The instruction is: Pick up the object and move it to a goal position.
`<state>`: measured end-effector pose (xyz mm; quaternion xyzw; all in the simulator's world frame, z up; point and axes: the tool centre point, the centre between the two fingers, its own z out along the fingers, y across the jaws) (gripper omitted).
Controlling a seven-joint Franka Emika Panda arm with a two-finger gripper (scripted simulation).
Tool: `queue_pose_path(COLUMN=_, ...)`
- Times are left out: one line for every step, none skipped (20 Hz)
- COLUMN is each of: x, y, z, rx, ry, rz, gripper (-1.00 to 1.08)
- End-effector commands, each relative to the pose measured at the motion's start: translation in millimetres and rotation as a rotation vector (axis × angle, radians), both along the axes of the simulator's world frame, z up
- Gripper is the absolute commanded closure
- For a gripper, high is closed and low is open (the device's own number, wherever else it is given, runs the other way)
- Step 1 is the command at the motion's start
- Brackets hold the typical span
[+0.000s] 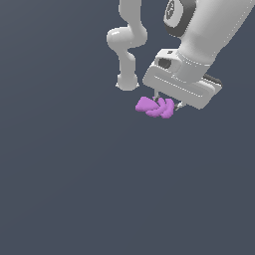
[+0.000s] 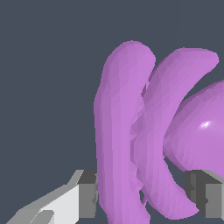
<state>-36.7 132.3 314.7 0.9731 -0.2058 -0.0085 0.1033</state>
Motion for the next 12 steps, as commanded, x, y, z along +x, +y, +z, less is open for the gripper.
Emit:
queue_pose_path(x=-6, y=10, z=14, rx=-0.001, ry=0.001, rz=-0.001, gripper=1.08)
queue_pose_path(x=-7, y=13, z=19, rx=-0.001, ry=0.002, rz=-0.002, gripper=1.08)
queue_pose_path(x=-9, y=16, z=23, rx=-0.001, ry=0.002, rz=-0.002, gripper=1.08)
queue_pose_path(x=-10, y=19, z=26, rx=-0.001, ry=0.002, rz=-0.002, gripper=1.08)
queue_pose_path(x=-11, y=21, z=29, rx=-0.001, ry=0.002, rz=-0.002, gripper=1.08)
queue_pose_path(x=-11, y=23, z=31, rx=-0.001, ry=0.002, rz=-0.002, gripper=1.08)
queue_pose_path(x=-12, y=24, z=33, rx=-0.001, ry=0.002, rz=-0.002, gripper=1.08)
queue_pose_path(x=-12, y=25, z=35, rx=0.0, ry=0.002, rz=-0.002, gripper=1.08)
queue_pose_path(x=-12, y=26, z=35, rx=0.0, ry=0.002, rz=-0.002, gripper=1.08)
queue_pose_path(x=-12, y=26, z=36, rx=0.0, ry=0.002, rz=-0.002, gripper=1.08)
queue_pose_path(x=-12, y=26, z=35, rx=0.0, ry=0.002, rz=-0.002, gripper=1.08)
queue_pose_path(x=-11, y=26, z=35, rx=0.0, ry=0.002, rz=-0.002, gripper=1.08)
